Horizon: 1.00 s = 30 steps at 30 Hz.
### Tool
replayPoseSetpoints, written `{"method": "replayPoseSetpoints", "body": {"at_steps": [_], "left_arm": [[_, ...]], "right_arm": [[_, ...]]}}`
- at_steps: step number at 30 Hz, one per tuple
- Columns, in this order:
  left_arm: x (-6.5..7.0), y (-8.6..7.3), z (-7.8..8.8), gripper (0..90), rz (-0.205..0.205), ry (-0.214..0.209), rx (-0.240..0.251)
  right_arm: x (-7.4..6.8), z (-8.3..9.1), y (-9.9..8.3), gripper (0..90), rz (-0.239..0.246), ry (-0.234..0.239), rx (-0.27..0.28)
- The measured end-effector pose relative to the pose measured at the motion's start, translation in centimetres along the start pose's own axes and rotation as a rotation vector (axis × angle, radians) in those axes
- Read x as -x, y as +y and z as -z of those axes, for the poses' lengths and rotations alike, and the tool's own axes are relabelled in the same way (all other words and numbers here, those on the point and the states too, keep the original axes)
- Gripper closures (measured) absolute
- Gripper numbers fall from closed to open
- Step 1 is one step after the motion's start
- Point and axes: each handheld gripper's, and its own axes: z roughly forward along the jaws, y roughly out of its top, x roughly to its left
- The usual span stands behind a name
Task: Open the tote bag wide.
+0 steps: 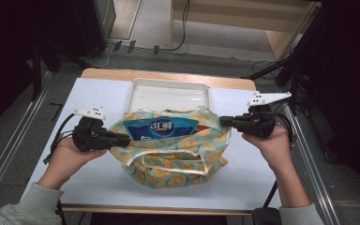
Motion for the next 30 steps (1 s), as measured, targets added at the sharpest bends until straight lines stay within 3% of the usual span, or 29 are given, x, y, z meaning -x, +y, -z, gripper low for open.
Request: {"method": "replayPoseSetpoints", "body": {"at_steps": [9, 19, 30], "left_arm": [[-0.2, -0.7, -1.0, 77.9, 0.009, 0.003, -0.023], [-0.3, -1.5, -1.4, 79.8, 0.023, -0.011, -0.006], [-0.4, -1.9, -2.0, 79.4, 0.018, -0.024, -0.007]], "right_arm": [[0.4, -1.5, -1.3, 90.0, -0.022, 0.010, -0.030], [0.2, -2.5, -2.6, 90.0, -0.027, 0.033, -0.039], [0.1, -3.7, -4.1, 90.0, -0.041, 0.024, -0.059]]}}
